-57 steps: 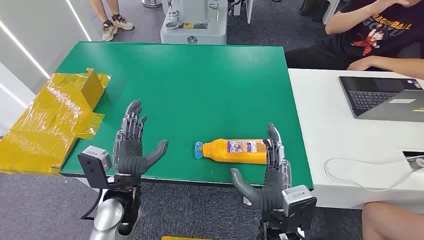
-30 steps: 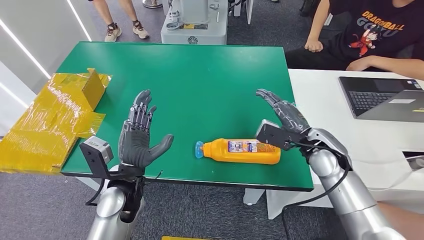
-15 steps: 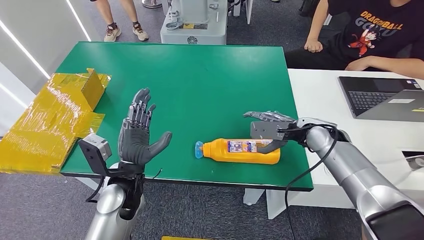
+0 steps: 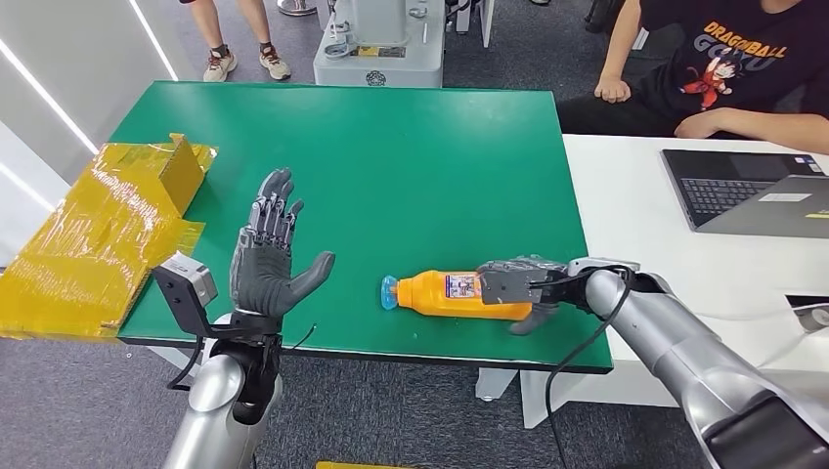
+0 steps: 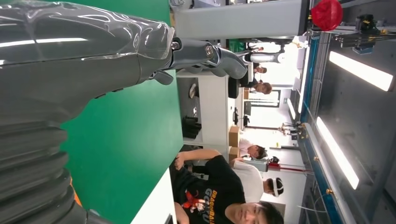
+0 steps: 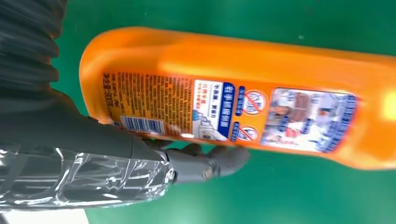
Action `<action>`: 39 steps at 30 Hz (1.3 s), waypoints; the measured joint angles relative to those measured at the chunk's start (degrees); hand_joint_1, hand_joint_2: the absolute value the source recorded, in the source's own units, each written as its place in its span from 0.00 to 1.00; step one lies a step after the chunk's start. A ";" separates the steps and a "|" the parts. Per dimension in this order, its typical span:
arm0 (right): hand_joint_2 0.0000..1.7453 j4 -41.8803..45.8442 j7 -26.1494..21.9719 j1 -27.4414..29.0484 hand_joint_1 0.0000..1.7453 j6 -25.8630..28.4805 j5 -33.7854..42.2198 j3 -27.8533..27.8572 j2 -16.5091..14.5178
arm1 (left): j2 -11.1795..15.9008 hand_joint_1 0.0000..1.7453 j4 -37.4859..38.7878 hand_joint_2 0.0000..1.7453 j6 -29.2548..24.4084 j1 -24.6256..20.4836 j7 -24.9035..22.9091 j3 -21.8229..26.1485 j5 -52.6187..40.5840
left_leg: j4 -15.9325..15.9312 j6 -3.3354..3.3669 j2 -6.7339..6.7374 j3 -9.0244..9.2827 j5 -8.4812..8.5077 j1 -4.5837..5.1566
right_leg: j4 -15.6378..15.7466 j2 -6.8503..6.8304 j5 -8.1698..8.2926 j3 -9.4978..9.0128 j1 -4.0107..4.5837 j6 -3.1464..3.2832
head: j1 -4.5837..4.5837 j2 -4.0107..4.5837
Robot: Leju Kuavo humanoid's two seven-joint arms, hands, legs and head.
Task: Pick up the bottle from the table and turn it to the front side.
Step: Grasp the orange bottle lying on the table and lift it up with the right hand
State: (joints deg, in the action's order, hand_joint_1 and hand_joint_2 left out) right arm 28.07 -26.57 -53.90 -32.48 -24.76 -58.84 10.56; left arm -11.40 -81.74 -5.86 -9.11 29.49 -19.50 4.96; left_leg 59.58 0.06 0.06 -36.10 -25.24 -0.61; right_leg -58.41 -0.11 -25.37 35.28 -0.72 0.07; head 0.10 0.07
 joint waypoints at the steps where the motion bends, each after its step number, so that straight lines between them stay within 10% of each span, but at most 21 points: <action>1: 1.00 -0.37 0.08 0.04 0.00 0.22 0.07 -0.52 0.00 | 0.06 0.00 0.02 1.00 -0.01 0.00 0.00 0.00 0.01 | 0.00 0.00 0.00 0.00 0.00 0.00 | 0.00 0.00 0.00 0.00 0.00 0.00 | 0.01 0.00; 27: 1.00 -4.31 0.84 1.31 0.06 14.94 -5.76 -9.67 -0.16 | 0.56 0.00 2.11 1.00 -0.67 0.03 0.42 0.02 -0.50 | -0.01 0.00 0.03 0.03 0.00 -0.01 | 0.00 0.03 0.01 -0.02 0.00 0.00 | -0.01 0.00; 31: 1.00 -4.35 -0.05 1.40 0.85 16.38 -5.88 -10.12 -0.25 | 0.56 0.00 2.33 1.00 -0.68 0.07 0.42 0.02 -0.50 | -0.01 0.00 0.03 0.05 0.03 -0.01 | 0.00 0.03 0.03 -0.05 0.01 0.01 | 0.01 0.00; 39: 1.00 -4.44 -1.05 1.42 0.97 17.18 -5.96 -10.20 -0.32 | 0.58 0.00 2.33 1.00 -0.84 0.09 0.42 0.02 -0.51 | 0.00 0.00 0.10 0.12 0.03 -0.01 | 0.00 0.07 0.05 -0.09 0.00 0.02 | 0.00 0.00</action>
State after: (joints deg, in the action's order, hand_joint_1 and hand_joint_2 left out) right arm 23.63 -27.62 -52.47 -15.30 -30.71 -69.05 10.23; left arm -10.82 -79.41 -6.70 -9.02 29.90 -19.47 4.45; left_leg 59.58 0.06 0.16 -35.98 -25.21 -0.62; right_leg -58.41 -0.05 -25.32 35.19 -0.72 0.09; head 0.10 0.07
